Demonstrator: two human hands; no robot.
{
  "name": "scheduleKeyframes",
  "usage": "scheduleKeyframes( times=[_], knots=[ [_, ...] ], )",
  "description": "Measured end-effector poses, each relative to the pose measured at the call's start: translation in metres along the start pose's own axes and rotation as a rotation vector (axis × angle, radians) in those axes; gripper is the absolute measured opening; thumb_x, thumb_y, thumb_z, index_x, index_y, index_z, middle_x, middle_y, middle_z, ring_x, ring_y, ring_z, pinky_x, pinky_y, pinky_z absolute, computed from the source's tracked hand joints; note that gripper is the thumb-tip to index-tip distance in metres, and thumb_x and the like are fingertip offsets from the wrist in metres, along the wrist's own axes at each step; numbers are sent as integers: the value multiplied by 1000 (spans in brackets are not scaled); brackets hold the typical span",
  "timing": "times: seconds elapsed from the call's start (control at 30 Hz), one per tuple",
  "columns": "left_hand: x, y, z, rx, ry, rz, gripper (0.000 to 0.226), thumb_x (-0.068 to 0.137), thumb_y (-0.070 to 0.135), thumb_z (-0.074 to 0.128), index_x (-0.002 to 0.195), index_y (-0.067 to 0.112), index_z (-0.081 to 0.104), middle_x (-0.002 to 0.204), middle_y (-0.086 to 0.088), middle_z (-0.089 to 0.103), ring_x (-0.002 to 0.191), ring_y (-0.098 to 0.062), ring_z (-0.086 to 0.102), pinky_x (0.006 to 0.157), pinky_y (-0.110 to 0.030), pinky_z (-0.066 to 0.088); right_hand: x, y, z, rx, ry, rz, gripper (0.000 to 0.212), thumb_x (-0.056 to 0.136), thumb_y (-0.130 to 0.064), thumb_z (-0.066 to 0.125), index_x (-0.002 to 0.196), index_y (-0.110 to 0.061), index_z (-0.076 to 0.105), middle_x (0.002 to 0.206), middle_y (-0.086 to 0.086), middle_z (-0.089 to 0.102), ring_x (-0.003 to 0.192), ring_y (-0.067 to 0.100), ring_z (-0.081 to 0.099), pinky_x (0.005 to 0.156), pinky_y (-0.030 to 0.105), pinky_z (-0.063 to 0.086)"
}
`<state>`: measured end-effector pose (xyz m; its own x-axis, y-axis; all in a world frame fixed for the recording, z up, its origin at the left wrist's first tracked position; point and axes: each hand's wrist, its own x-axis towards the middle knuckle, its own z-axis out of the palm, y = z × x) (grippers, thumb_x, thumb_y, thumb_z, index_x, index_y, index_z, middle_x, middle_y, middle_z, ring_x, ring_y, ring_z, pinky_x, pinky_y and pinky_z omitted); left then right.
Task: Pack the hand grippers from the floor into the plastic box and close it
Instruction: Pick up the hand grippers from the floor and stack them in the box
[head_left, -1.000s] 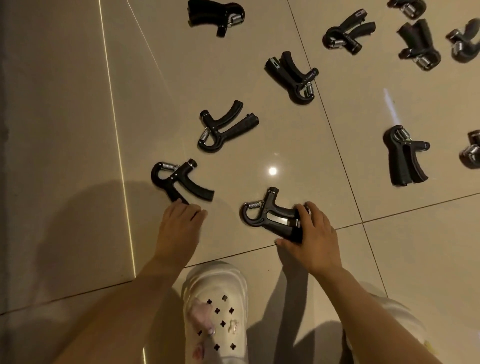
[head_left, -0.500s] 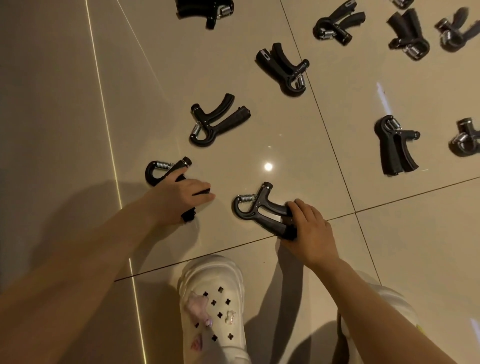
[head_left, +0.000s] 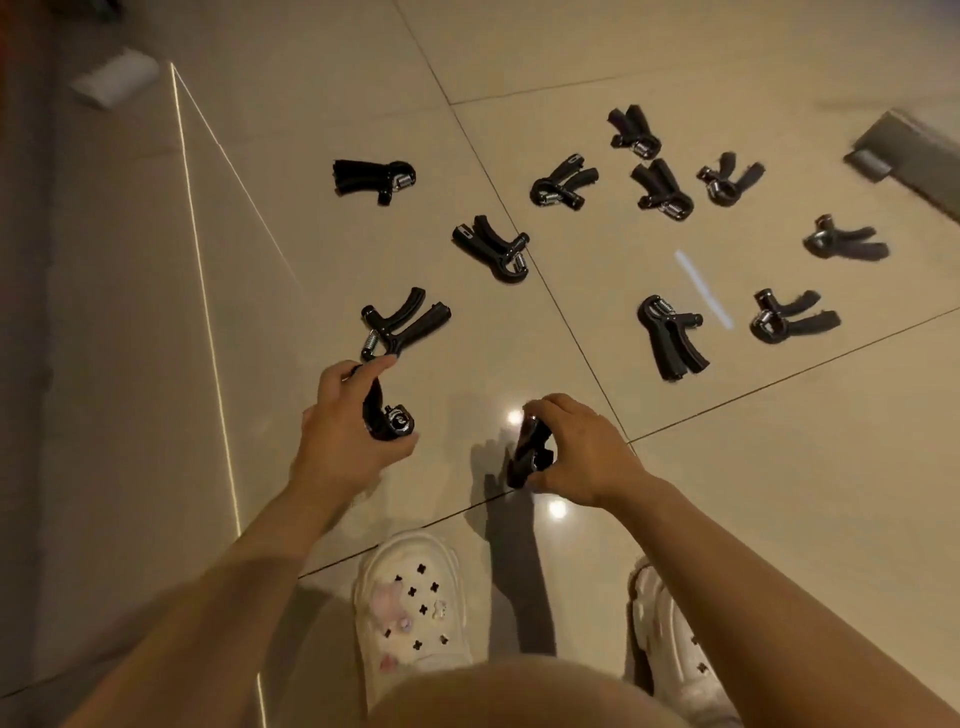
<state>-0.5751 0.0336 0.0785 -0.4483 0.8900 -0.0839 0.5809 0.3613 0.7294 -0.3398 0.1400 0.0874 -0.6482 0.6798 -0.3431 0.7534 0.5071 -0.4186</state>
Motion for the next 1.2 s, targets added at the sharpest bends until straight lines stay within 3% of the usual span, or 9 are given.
scheduleKeyframes(
  times=[0.1, 0.2, 0.33, 0.63, 0.83, 1.0, 1.2],
  knots=[
    [-10, 50, -20, -98, -39, 59, 85, 64, 24, 85, 136, 38, 41, 129, 9, 35, 112, -5, 40, 96, -17, 30, -30, -11, -37, -43, 58, -5, 84, 69, -31, 76, 141, -22, 35, 130, -1, 46, 113, 22, 48, 89, 31, 44],
    [-24, 103, -44, -103, -62, 218, 83, 64, 25, 86, 134, 36, 43, 126, 10, 37, 104, 16, 41, 88, 1, 27, -69, -20, -78, -12, 172, 12, 85, 69, -33, 79, 142, -25, 34, 138, -2, 44, 122, 21, 44, 95, 31, 40],
    [-50, 176, -69, -63, -104, 357, 84, 65, 28, 84, 135, 39, 41, 127, 14, 34, 114, -2, 37, 95, -19, 31, -127, -34, -124, 70, 337, -1, 82, 71, -35, 79, 141, -26, 36, 142, -5, 43, 128, 16, 40, 101, 27, 32],
    [-110, 324, -74, 80, -229, 691, 79, 66, 30, 83, 132, 41, 41, 135, 5, 41, 117, -13, 43, 90, -27, 33, -284, -31, -195, 54, 598, 66, 76, 71, -33, 80, 136, -32, 41, 142, -9, 43, 127, 13, 42, 97, 27, 37],
    [-149, 399, -11, 235, -358, 920, 75, 67, 37, 80, 132, 39, 43, 134, 0, 36, 118, -22, 45, 95, -35, 43, -389, -3, -194, 14, 675, 274, 67, 73, -34, 79, 132, -28, 48, 136, -6, 47, 121, 13, 44, 94, 23, 35],
    [-194, 458, 40, 124, -552, 1085, 73, 69, 25, 80, 132, 34, 45, 131, -2, 37, 113, -17, 43, 85, -24, 36, -477, 20, -177, 40, 671, 550, 64, 72, -36, 79, 128, -28, 50, 131, -6, 50, 116, 14, 48, 91, 26, 41],
    [-268, 513, 95, 113, -790, 1298, 75, 69, 24, 80, 134, 34, 43, 130, 1, 36, 108, -12, 40, 82, -23, 37, -570, 39, -172, -16, 596, 888, 70, 69, -42, 80, 130, -30, 47, 126, -3, 55, 112, 18, 50, 89, 31, 44]
  ],
)
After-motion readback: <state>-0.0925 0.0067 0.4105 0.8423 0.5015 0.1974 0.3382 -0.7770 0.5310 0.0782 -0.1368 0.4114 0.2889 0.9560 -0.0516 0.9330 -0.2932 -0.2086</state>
